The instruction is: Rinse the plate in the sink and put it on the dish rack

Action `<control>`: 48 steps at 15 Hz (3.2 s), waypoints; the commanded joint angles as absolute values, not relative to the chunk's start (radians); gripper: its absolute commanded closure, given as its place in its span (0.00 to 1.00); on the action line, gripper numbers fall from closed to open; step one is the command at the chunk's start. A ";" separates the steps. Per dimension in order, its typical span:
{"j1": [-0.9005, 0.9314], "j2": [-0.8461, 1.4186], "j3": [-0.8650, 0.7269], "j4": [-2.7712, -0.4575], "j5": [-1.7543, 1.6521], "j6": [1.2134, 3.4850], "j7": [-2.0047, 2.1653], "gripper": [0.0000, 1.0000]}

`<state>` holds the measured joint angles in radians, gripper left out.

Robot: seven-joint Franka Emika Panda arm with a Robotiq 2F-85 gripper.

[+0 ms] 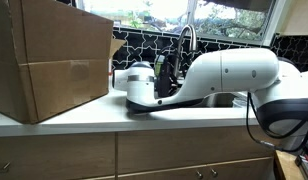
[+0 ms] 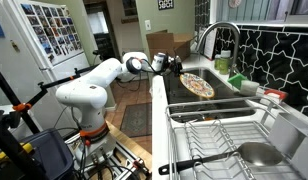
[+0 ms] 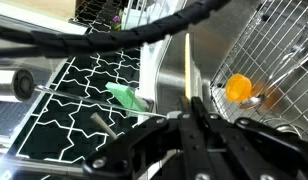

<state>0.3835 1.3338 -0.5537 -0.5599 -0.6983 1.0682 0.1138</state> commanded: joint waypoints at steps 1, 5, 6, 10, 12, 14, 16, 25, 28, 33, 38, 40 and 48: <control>0.388 1.341 -0.554 -0.552 -0.694 1.062 0.142 0.98; 0.384 1.339 -0.544 -0.547 -0.670 1.047 0.176 0.98; 0.384 1.339 -0.542 -0.548 -0.667 1.047 0.181 0.98; 0.383 1.338 -0.538 -0.549 -0.655 1.049 0.194 0.98; 0.384 1.333 -0.538 -0.554 -0.650 1.043 0.187 0.98; 0.389 1.325 -0.546 -0.565 -0.656 1.026 0.170 0.98; 0.395 1.316 -0.554 -0.576 -0.667 0.997 0.158 0.98; 0.441 1.296 -0.604 -0.637 -0.778 0.859 -0.026 0.98; 0.462 1.283 -0.617 -0.684 -0.815 0.824 -0.085 0.98; 0.527 1.206 -0.656 -0.869 -0.782 0.837 -0.081 0.98; 0.551 1.116 -0.607 -1.043 -0.799 0.862 -0.055 0.98; 0.553 1.079 -0.607 -1.099 -0.772 0.865 -0.014 0.98; 0.537 1.116 -0.610 -1.040 -0.779 0.845 -0.048 0.98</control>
